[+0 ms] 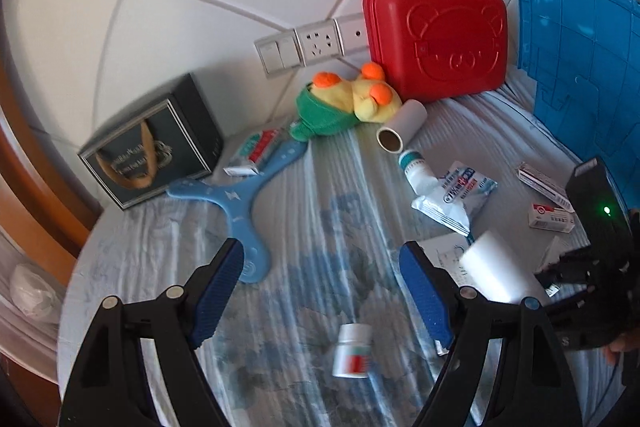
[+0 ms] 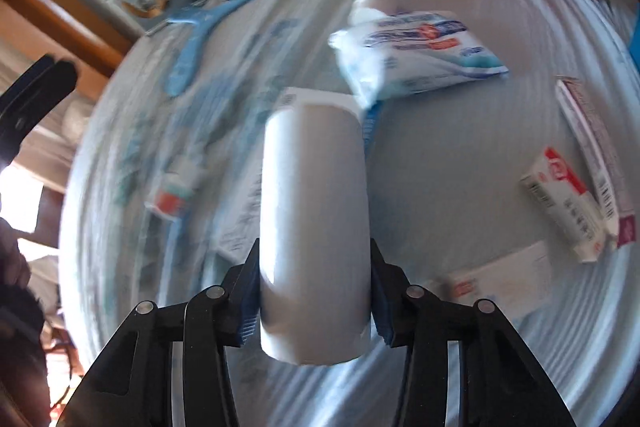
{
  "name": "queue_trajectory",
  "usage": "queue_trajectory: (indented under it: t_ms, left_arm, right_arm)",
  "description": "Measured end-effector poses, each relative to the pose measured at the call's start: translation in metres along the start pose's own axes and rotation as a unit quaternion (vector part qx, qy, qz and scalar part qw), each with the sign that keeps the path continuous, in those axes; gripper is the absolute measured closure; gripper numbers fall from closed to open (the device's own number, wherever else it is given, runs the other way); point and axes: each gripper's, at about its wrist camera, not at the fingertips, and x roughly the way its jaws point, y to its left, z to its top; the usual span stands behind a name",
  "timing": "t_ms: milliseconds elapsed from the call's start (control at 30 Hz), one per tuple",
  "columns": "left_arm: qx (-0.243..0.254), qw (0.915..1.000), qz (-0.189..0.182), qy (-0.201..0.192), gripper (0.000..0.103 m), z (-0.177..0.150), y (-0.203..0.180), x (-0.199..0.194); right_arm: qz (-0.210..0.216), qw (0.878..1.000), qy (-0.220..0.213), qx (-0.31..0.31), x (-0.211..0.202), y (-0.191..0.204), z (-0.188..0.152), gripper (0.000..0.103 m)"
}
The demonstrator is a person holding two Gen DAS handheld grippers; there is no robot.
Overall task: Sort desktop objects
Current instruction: 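Grasp the white paper roll with the right tool while the left tool grasps the paracetamol box, then carry the white roll and paracetamol box over the blue bin and release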
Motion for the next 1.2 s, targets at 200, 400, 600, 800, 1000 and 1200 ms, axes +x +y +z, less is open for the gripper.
queue_trajectory:
  t_ms: [200, 400, 600, 800, 1000, 1200]
  left_arm:
    - [0.004, 0.9989, -0.032, 0.035, 0.023, -0.012, -0.018, 0.021]
    - [-0.003, 0.9949, -0.083, 0.057, 0.023, -0.024, -0.063, 0.046]
    - [-0.004, 0.9915, -0.089, 0.095, 0.023, -0.034, -0.100, 0.080]
    - [0.035, 0.9917, -0.073, 0.100, 0.023, -0.040, -0.123, 0.085]
    - [-0.008, 0.9893, -0.096, 0.110, 0.027, -0.042, -0.108, 0.095]
    - [0.020, 0.9936, -0.086, 0.071, 0.030, -0.037, -0.108, 0.068]
  right_arm:
    - [-0.011, 1.000, -0.022, -0.015, -0.022, -0.010, -0.003, 0.058]
    - [-0.028, 0.997, -0.067, 0.012, -0.080, -0.036, -0.024, 0.058]
    - [-0.027, 0.996, -0.086, 0.022, -0.097, -0.044, -0.028, 0.058]
    - [-0.015, 0.996, -0.089, 0.027, -0.095, -0.045, -0.023, 0.058]
    - [-0.010, 0.995, -0.097, 0.020, -0.098, -0.038, -0.018, 0.058]
    - [-0.027, 0.993, -0.114, 0.007, -0.110, -0.027, -0.020, 0.058]
